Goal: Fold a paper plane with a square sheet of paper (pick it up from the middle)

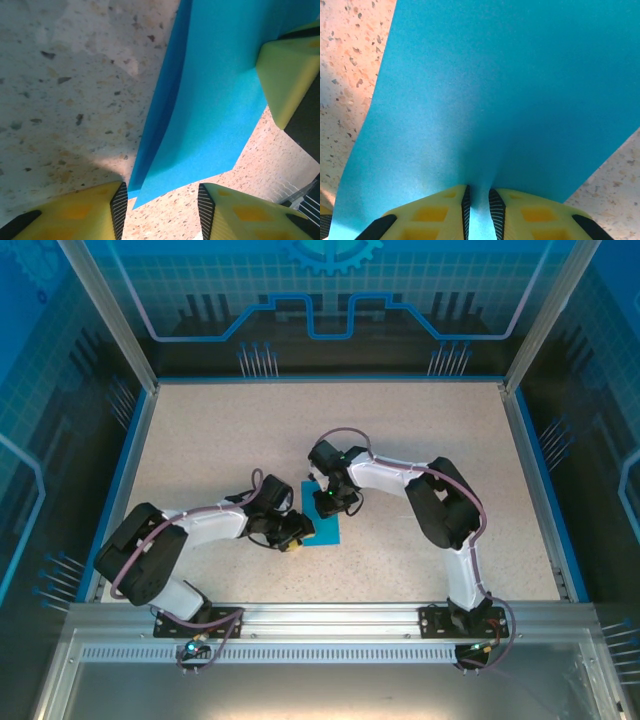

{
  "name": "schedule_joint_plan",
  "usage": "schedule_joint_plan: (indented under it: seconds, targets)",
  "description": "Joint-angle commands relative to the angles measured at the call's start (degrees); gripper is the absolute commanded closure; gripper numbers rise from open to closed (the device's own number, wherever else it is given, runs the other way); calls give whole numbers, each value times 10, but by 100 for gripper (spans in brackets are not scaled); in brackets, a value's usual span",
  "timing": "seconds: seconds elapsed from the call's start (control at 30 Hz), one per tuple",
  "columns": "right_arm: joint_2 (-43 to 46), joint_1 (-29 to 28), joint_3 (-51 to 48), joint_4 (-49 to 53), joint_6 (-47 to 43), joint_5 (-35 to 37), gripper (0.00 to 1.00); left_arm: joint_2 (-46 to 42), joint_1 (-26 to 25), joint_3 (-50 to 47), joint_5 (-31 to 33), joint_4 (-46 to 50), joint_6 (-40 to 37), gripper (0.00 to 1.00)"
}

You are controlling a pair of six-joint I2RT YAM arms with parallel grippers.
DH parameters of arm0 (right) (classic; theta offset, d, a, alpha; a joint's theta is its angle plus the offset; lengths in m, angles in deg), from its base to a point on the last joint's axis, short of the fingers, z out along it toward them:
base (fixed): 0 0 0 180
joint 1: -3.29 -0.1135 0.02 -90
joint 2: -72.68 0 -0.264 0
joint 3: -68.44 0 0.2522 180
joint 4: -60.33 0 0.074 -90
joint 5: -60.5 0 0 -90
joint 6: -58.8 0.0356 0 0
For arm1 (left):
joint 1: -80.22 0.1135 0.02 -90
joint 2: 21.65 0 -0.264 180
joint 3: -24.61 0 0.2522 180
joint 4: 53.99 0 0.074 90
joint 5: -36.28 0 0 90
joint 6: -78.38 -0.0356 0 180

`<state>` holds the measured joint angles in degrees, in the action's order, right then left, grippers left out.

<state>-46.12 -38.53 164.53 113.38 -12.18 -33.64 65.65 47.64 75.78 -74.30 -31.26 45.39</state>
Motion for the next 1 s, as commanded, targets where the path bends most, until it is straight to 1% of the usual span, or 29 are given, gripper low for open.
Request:
schedule_joint_plan:
  seconds: [0.0,0.17,0.27,0.33,0.47,0.6,0.87,0.97]
  targets:
    - [-64,5,-44,12,6,24,77,10,-6,14,-24,-17,0,57]
    - [-63,6,-46,11,8,21,77,18,-6,10,-24,-33,6,63]
    - [-59,8,-46,9,10,15,77,19,-6,6,-15,-38,11,65]
    - [-55,11,-48,5,11,5,77,13,-6,-6,-16,-64,20,65]
    - [-53,19,-48,-1,14,-14,77,8,-6,-19,-30,-113,16,60]
    - [-54,23,-50,-2,16,-19,77,8,-6,-36,-49,-168,7,55]
    - [-54,29,-53,-7,24,-36,77,12,-8,-67,-60,-207,9,54]
    - [-55,32,-51,-8,25,-42,77,8,-12,-72,-65,-213,-4,51]
